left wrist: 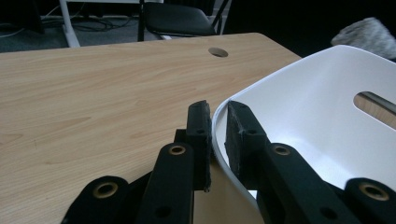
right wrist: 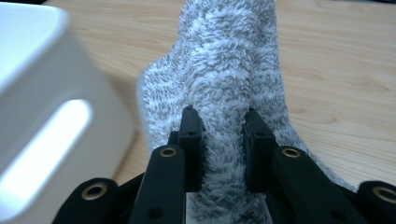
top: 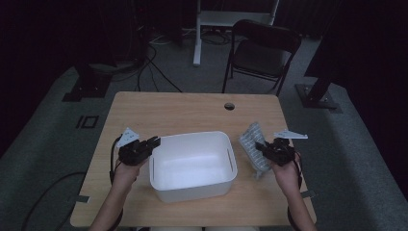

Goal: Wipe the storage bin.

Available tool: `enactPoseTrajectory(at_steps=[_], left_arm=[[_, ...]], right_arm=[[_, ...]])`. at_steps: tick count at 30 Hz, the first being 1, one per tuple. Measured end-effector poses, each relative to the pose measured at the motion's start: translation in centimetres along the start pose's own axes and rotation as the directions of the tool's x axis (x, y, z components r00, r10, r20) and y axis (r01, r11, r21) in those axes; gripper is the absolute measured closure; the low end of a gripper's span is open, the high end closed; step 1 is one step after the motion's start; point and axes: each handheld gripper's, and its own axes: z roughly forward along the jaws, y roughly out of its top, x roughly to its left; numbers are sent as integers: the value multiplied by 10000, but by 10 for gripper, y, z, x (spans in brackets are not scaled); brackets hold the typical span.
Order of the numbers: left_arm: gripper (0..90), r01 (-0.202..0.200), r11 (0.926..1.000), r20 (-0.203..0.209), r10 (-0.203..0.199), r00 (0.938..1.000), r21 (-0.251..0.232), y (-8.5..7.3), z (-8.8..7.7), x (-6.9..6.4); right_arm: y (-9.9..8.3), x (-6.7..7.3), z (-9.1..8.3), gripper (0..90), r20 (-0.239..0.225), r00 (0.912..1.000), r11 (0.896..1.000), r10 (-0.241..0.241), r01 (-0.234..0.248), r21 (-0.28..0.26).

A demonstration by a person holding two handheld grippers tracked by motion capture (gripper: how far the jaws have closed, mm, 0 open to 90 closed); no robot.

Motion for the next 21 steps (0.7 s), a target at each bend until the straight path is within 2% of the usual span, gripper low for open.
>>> enactPoseTrajectory(at_steps=[4,9,12,15,18,21], left_arm=[[798,27,10000,5,-27,10000,-49,0,0,0],[798,73,9999,-22,-73,10000,-70,0,1,0],[798,84,9999,-22,-84,10000,-92,0,2,0],[797,93,9999,-39,-93,9999,-122,0,3,0],[798,57,9999,-61,-58,10000,-117,0,3,-1],[798,21,9999,-83,-22,10000,-109,0,3,-1]], right_arm=[[3,16,-17,741,-294,9990,9988,-350,340,-352],[7,25,-36,741,-464,9979,9959,-445,407,-806],[7,30,-44,741,-524,9975,9951,-472,424,-898],[8,34,-55,741,-1082,9938,9918,-267,128,-1270],[11,41,-65,741,-1432,9889,9883,-388,169,-1514],[12,55,-73,741,-1745,9823,9836,-677,364,-1768]])
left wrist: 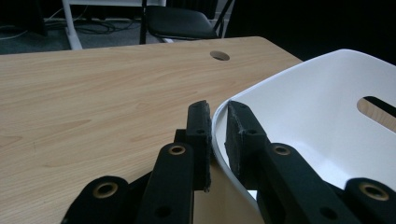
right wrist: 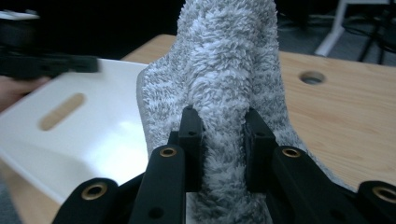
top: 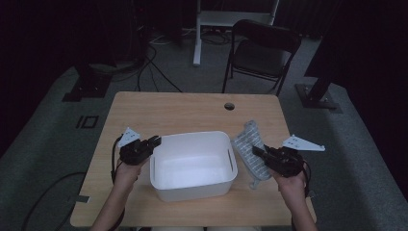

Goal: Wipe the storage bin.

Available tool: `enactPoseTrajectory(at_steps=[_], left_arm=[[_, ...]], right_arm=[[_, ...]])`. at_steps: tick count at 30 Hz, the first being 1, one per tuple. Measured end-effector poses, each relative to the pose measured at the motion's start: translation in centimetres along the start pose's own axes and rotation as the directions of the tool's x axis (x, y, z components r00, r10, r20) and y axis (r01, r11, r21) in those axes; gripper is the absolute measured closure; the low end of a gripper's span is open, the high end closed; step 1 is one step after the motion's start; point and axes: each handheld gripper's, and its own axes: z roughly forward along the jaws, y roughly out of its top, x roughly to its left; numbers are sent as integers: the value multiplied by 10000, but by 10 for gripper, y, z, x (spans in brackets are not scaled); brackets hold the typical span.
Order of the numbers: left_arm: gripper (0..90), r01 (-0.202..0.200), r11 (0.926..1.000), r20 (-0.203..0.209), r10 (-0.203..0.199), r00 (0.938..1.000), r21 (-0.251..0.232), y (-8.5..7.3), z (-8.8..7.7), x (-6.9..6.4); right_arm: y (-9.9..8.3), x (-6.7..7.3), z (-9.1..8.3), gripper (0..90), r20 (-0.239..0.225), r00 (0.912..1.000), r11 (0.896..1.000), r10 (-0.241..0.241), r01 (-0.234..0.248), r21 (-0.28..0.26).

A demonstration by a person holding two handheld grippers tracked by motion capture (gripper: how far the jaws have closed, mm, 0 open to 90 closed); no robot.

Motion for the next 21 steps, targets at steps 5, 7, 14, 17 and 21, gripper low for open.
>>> enactPoseTrajectory(at_steps=[5,7,14,17,21], left_arm=[[798,-54,10000,-44,54,10000,37,0,0,-1],[799,-47,10000,-53,48,10000,33,0,0,-1],[798,-63,10000,-131,63,9999,-4,0,1,-2],[797,-105,9999,-221,105,9997,-16,0,1,-3],[797,-65,10000,-314,64,9995,-37,0,2,-4]], right_arm=[[-6,15,-2,741,-878,9961,9999,-52,43,-106],[-11,19,0,741,-975,9951,9999,-161,161,-10],[-32,23,14,740,-924,9957,9990,27,15,455],[-37,21,21,740,-997,9948,9975,190,-120,701],[-39,23,26,740,-910,9956,9973,203,-138,718]])
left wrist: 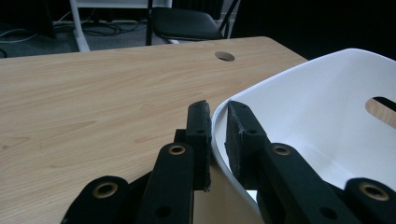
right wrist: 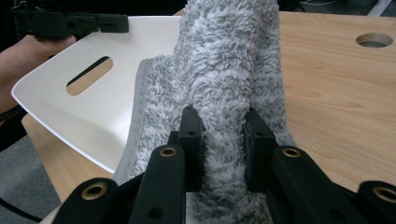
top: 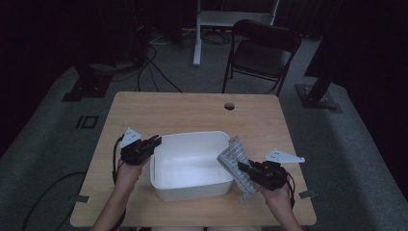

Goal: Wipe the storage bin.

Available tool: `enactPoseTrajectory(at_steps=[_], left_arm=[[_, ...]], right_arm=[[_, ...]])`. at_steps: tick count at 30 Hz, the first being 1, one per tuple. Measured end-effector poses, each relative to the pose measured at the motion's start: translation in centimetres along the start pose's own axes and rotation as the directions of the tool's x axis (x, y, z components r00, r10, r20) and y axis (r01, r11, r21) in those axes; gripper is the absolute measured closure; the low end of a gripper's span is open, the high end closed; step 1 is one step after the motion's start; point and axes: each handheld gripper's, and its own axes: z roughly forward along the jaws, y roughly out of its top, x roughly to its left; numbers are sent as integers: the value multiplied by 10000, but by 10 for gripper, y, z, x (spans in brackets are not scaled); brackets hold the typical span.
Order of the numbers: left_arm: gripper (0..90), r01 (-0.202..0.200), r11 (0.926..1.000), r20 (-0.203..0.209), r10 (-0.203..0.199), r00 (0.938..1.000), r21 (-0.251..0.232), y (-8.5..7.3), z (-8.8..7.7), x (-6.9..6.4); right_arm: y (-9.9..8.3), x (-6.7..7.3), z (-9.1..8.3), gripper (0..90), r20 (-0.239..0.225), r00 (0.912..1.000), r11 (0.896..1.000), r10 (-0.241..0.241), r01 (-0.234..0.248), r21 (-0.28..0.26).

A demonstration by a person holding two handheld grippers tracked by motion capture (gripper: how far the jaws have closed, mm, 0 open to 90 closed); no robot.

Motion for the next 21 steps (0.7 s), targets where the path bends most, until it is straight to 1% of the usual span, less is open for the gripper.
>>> enactPoseTrajectory(at_steps=[2,5,8,14,18,21], left_arm=[[796,43,10000,-68,-43,10000,-18,0,0,-1],[795,-2,10000,-158,2,9999,23,0,0,-2],[795,-83,9999,-270,85,9996,85,1,0,-4],[795,-25,10000,-266,28,9996,85,1,1,-4],[795,40,10000,-284,-39,9996,46,0,1,-4],[795,52,10000,-282,-50,9996,41,0,1,-4]], right_arm=[[-1,1,0,740,88,9999,10000,-92,92,-34],[-5,3,1,743,305,9995,9998,-89,95,-192],[-9,4,1,749,415,9991,9996,-62,72,-261],[-12,6,0,752,495,9987,9994,-145,161,-322],[-13,5,1,754,466,9989,9993,-72,89,-357],[-14,6,1,757,546,9984,9991,-122,144,-393]])
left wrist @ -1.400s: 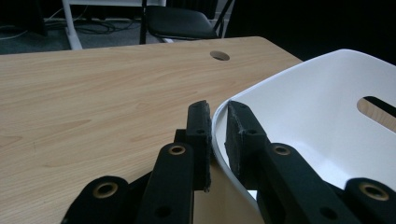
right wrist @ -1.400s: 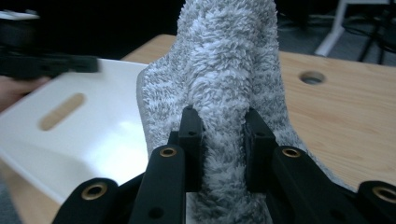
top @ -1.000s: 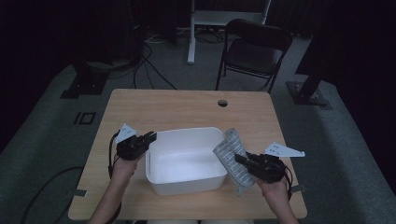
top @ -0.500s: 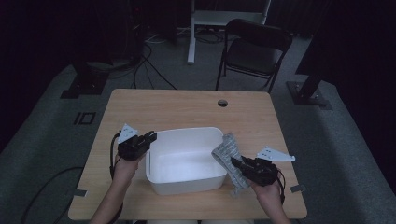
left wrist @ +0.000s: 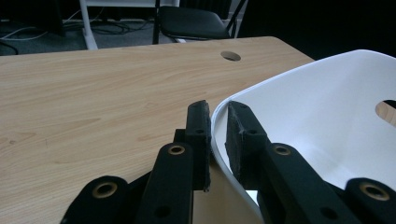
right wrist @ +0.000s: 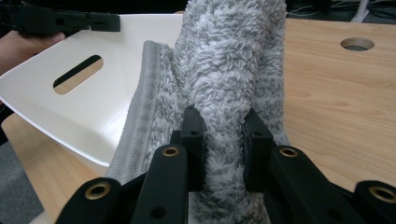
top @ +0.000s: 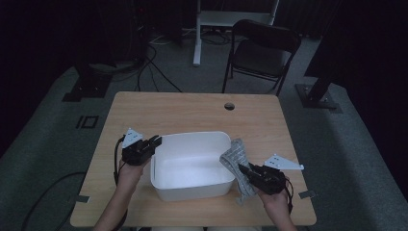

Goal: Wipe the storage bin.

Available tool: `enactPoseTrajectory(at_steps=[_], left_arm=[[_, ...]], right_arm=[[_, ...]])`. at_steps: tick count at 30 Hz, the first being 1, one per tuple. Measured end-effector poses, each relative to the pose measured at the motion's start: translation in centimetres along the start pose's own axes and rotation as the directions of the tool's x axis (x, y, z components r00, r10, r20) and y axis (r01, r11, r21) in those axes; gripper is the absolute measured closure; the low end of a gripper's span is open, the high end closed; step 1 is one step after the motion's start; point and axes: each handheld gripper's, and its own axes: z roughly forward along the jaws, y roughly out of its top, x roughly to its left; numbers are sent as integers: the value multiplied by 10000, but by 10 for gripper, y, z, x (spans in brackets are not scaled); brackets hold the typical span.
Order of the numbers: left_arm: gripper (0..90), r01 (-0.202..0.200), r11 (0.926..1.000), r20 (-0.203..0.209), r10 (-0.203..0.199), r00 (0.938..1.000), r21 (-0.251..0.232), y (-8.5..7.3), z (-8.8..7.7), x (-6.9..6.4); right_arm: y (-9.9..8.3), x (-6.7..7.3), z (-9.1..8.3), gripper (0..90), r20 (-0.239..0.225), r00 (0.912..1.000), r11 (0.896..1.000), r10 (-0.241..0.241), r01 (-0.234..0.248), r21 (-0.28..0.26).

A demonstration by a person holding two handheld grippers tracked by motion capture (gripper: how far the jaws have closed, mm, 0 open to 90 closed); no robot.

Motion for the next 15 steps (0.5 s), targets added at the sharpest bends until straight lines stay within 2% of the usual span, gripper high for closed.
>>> enactPoseTrajectory(at_steps=[3,5,9,15], left_arm=[[795,9,10000,7,-9,10000,2,0,0,0],[794,42,10000,2,-42,10000,-8,0,0,0],[794,58,10000,8,-58,10000,-14,0,0,0],[794,59,10000,5,-59,10000,-10,0,0,0]], right_arm=[[-3,0,0,760,36,10000,9998,73,-72,-160],[-4,-1,1,762,66,9999,9998,127,-126,-129],[-3,1,1,762,233,9996,9999,-143,145,-61],[-4,0,3,764,280,9996,10000,-15,16,-38]])
